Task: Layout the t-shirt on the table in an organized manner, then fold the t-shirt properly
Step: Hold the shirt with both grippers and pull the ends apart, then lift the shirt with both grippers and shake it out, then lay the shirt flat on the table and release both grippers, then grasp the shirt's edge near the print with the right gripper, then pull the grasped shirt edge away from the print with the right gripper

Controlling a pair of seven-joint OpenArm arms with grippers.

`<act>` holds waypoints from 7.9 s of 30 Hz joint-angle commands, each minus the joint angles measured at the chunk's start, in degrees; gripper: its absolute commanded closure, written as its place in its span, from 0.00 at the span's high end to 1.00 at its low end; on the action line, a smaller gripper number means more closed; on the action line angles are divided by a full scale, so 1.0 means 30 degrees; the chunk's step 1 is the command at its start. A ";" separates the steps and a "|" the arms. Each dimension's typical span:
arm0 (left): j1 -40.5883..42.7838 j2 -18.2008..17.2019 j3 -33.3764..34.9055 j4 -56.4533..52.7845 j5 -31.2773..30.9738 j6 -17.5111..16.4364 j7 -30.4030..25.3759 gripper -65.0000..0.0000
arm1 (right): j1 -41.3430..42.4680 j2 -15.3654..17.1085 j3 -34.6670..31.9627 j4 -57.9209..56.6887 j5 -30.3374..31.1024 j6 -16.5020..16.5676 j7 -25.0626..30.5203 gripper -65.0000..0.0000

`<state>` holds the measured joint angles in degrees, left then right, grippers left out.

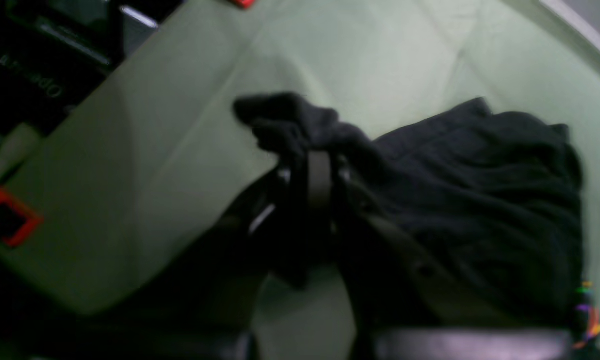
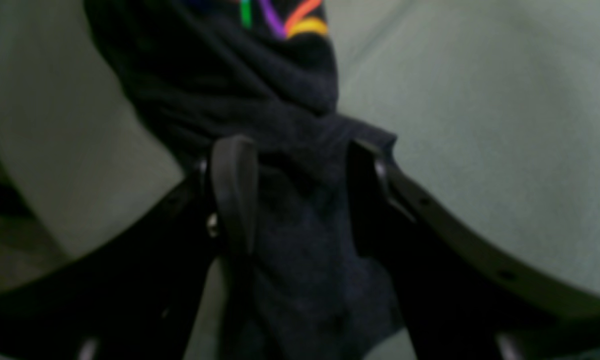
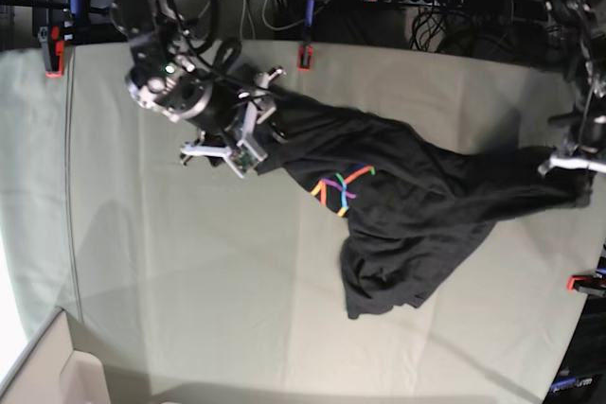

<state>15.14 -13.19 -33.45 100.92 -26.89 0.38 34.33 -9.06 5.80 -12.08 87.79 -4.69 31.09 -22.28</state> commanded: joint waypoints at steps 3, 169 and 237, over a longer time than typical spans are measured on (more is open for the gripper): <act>0.0391 -0.0218 -0.0087 0.0600 -0.0134 -0.0054 -0.0468 0.00 | 0.0426 -0.0015 -0.0063 -0.0413 -0.0298 0.0230 0.0497 0.46; 0.2178 -0.3471 -0.9728 0.4879 -1.8361 -0.0084 0.2111 0.00 | -1.0182 -0.4616 1.6084 0.9550 1.1336 0.2970 1.6234 0.00; 0.3057 0.1862 -0.8322 0.2124 -0.9834 -0.0084 0.2111 0.00 | 0.4793 -0.3004 -0.2231 -1.2105 -0.3023 0.2970 0.9201 0.43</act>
<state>24.49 -6.79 -57.98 106.32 -55.66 0.47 41.80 4.89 -3.31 -18.79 50.92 -13.45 40.21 6.04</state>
